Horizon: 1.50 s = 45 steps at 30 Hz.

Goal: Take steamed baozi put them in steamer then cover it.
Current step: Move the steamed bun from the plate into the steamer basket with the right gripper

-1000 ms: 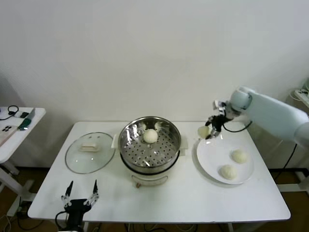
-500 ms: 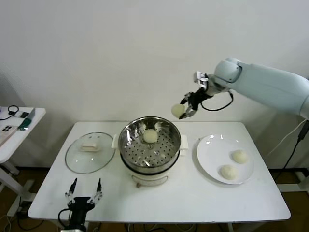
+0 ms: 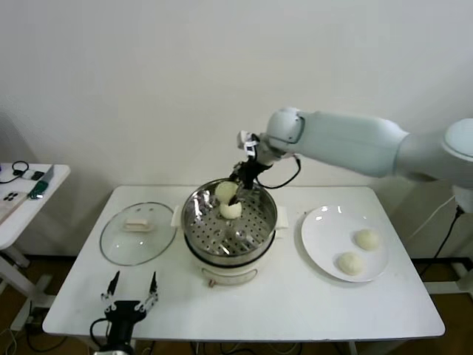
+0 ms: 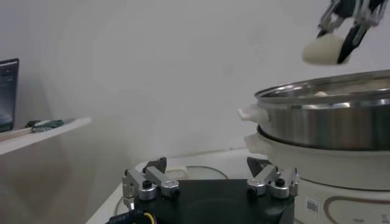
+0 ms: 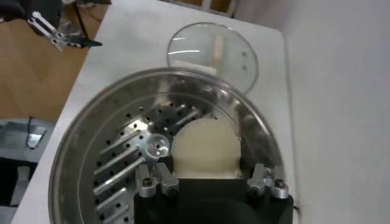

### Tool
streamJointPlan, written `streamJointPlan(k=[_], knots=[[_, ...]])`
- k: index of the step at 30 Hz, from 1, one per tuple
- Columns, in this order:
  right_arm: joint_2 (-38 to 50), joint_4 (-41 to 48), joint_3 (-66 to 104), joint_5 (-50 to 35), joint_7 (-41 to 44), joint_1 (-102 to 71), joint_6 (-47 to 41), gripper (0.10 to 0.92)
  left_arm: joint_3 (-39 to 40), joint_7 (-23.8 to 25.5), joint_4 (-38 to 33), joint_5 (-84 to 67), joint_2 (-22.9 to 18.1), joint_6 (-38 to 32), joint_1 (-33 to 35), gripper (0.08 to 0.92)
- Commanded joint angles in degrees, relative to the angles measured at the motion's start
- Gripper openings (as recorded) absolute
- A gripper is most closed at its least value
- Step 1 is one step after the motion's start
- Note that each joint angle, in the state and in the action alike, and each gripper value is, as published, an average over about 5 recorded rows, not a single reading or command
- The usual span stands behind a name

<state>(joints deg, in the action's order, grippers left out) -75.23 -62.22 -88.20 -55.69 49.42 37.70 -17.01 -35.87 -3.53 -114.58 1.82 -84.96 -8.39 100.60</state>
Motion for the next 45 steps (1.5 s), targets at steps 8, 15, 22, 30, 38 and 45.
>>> streamJointPlan(k=[8,15,22,30,38,45], knots=[[-10.28,7.23,-2.25,2.71,-0.6,-5.53,-0.13,0.703,-0.29,-0.08,0.42,-0.31,0.36,-0.05,-0.13,0.823],[-10.67,7.73,-3.61,3.1,0.05,-5.79,0.21,0.704,-0.38,-0.08,0.56,-0.54,0.49,0.05,-0.39,0.823],[-10.39,7.54,-3.62,3.53,0.69,-5.71,0.2,0.704,-0.41,-0.09,0.69,-0.65,0.64,0.14,-0.59,0.823],[-10.1,7.3,-3.59,4.08,1.25,-5.35,0.12,0.713,-0.4,-0.12,0.67,-0.65,0.57,0.16,-0.61,0.823],[-8.85,6.32,-3.09,4.4,2.85,-3.94,-0.2,0.82,-0.42,-0.16,0.7,-0.66,0.46,0.07,-0.56,0.823],[-2.97,2.17,-2.72,4.22,6.25,2.1,0.97,0.823,-0.29,-0.21,0.68,-0.66,0.39,0.14,-0.76,0.823]])
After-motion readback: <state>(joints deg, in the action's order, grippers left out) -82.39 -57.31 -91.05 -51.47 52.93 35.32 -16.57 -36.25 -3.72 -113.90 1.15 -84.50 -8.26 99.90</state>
